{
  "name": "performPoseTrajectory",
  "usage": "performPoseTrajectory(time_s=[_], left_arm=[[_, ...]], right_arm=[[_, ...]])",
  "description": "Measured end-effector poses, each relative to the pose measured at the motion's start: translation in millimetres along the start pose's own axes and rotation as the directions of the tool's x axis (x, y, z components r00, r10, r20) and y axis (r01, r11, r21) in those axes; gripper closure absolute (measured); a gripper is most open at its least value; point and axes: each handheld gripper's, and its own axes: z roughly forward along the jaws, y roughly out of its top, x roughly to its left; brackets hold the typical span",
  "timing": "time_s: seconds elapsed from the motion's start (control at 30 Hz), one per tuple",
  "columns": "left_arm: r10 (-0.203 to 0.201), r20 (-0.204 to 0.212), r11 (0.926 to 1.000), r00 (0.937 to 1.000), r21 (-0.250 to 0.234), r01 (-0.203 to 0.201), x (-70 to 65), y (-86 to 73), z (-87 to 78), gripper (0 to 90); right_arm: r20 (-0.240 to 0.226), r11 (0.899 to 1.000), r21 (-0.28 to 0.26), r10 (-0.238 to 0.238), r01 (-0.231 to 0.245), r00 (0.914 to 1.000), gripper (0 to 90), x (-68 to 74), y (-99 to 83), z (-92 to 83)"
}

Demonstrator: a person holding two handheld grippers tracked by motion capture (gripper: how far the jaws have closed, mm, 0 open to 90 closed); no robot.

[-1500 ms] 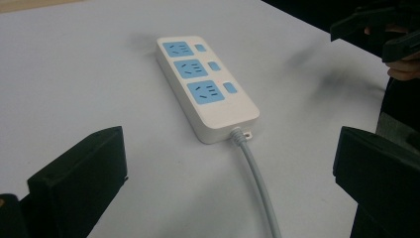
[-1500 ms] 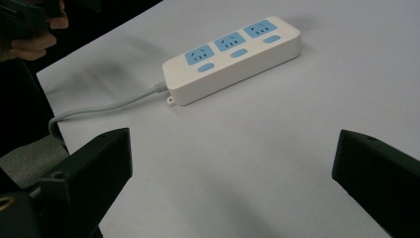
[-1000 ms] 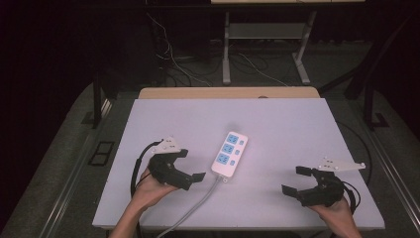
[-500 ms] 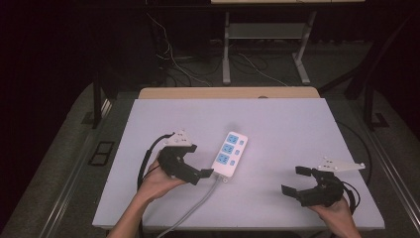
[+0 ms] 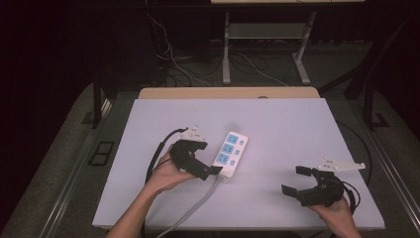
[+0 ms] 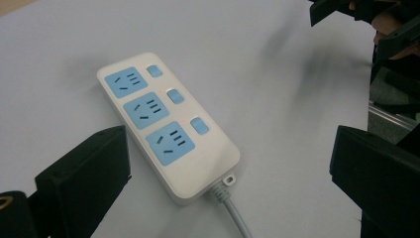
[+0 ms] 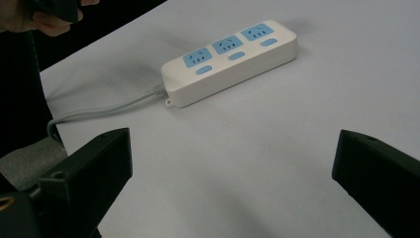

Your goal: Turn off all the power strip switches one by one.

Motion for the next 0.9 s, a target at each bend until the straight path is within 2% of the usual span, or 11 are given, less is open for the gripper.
performPoseTrajectory(time_s=[0.17, 0.47, 0.8, 0.9], left_arm=[[0.021, 0.014, 0.9991, 0.9997, 0.036, -0.021, 0.1, 6.0, 10.3, 2.2], [0.040, 0.033, 0.9971, 0.9987, 0.064, -0.042, 1.8, 16.1, 19.4, 4.8], [0.057, 0.055, 0.9941, 0.9968, 0.089, -0.062, 6.7, 24.1, 33.7, 14.5], [0.064, 0.055, 0.9938, 0.9965, 0.088, -0.068, 7.2, 26.9, 36.7, 20.2]], right_arm=[[0.003, 1.000, 0.000, 0.001, -0.001, 1.0000, 1.9, -0.5, 0.1, 0.2], [0.003, 1.000, 0.001, 0.000, 0.000, 1.0000, 1.9, -0.8, -0.1, 0.1], [0.003, 1.000, -0.001, -0.002, 0.002, 1.0000, 1.9, -0.9, -0.2, 0.1], [0.003, 1.000, -0.002, -0.001, 0.001, 1.0000, 1.9, -1.1, -0.3, 0.0]])
